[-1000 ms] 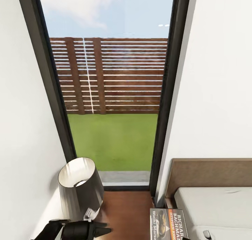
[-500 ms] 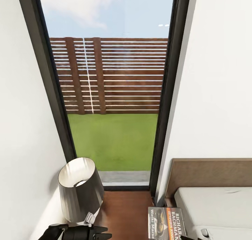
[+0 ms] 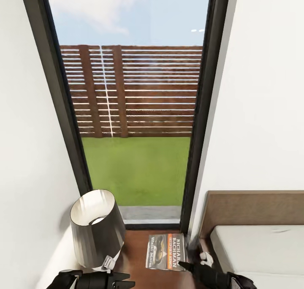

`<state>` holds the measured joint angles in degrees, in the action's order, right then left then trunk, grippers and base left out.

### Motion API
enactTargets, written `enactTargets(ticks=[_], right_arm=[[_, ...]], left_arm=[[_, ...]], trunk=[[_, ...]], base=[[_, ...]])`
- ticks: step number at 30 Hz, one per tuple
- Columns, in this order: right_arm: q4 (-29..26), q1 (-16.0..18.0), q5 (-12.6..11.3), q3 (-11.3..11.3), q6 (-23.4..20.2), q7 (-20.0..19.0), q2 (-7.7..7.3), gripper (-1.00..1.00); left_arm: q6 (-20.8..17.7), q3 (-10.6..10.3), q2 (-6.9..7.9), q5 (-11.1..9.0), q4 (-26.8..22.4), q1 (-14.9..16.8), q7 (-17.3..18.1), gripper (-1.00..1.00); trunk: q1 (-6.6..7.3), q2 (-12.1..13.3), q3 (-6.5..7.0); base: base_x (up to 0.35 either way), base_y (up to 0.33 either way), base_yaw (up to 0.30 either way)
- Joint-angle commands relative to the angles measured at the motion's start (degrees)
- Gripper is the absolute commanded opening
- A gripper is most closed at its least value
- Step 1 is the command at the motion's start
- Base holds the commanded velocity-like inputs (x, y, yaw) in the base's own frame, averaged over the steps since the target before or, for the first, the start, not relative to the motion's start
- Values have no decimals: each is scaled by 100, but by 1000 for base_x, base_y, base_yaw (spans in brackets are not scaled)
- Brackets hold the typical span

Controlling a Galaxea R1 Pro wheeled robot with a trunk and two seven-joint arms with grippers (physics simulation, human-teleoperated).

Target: In the bedroom, move the book from the bed onto either nightstand, and place the two sandals side by side next to the bed.

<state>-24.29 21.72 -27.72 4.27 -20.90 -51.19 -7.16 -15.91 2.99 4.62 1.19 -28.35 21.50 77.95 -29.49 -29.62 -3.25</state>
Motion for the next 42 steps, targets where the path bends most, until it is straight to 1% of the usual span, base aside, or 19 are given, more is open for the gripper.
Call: enactTargets(ticks=[1, 4, 8, 10, 13, 17, 19, 21, 23, 26, 29, 30, 33, 36, 41, 42], right_arm=[[-30, 8, -49, 25, -27, 92, 87, -100], [-65, 18, -49, 25, -31, 187, 208, -100], [-107, 29, -58, 22, -91, 224, 252, -100], [-192, 32, -62, 22, -228, 228, 264, -100], [-387, 33, -65, 16, -566, 231, 272, -100], [-485, 34, -75, 7, -891, 228, 266, -100], [-500, 34, -129, 6, -1053, 226, 259, -100], [-505, 34, -246, 5, -1225, 225, 257, -100], [-506, 34, -437, 4, -1404, 224, 258, -100], [-508, 34, -590, 4, -1501, 224, 253, -100], [-507, 34, -674, 4, -1592, 224, 252, -100], [-507, 34, -770, -2, -1918, 224, 251, -100], [-510, 34, -836, -4, -2504, 224, 251, -100], [-508, 34, -846, -5, -2624, 227, 251, -100], [-509, 34, -849, -5, -2647, 232, 251, -100], [-512, 34, -849, -5, -2647, 232, 251, -100]], left_arm=[[-61, 18, -3, 12, -4, 3, 27, 100], [-61, 18, -4, 8, -4, 3, 27, 100], [-61, 18, -3, 5, -4, 3, 27, 100], [-61, 18, -4, 4, -4, 3, 27, 100], [-60, 18, -5, 4, 0, 3, 27, 100], [-55, 18, -5, -1, 3, 3, 27, 100], [-53, 18, -5, -1, 4, 3, 24, 100], [-53, 18, -5, -2, 4, 3, 21, 100], [-52, 18, -5, -4, 4, 3, 19, 100], [-44, 16, -7, -3, 8, 3, 18, 100], [-38, 16, -26, -3, 11, 3, 18, 100], [-36, 17, -41, -4, 13, 3, 18, 100], [-35, 18, -47, -4, 13, 3, 18, 100], [-35, 18, -49, -4, 13, 3, 18, 100], [-35, 18, -49, -5, 13, 3, 18, 100], [-35, 14, -49, -4, 13, 3, 18, 100]], trunk=[[-3, -11, -12], [-3, -11, -12], [-3, -11, -12], [-3, -11, -12], [-3, -11, -12], [-3, -11, -12], [-3, -11, -12], [-3, -11, -12], [-3, -11, -12], [-3, -11, -12], [-3, -11, -12], [-3, -11, -12], [-3, -11, -12], [-3, -11, -12], [-3, -11, -12], [-25, -51, -30]], base=[[0, 0, 0], [0, 0, 0], [0, 0, 0], [0, 0, 0], [0, 0, 0], [0, 0, 0], [0, 0, 0], [0, 0, 0], [0, 0, 0], [0, 0, 0], [0, 0, 0], [0, 0, 0], [0, 0, 0], [0, 0, 0], [0, 0, 0], [0, 0, 0]])
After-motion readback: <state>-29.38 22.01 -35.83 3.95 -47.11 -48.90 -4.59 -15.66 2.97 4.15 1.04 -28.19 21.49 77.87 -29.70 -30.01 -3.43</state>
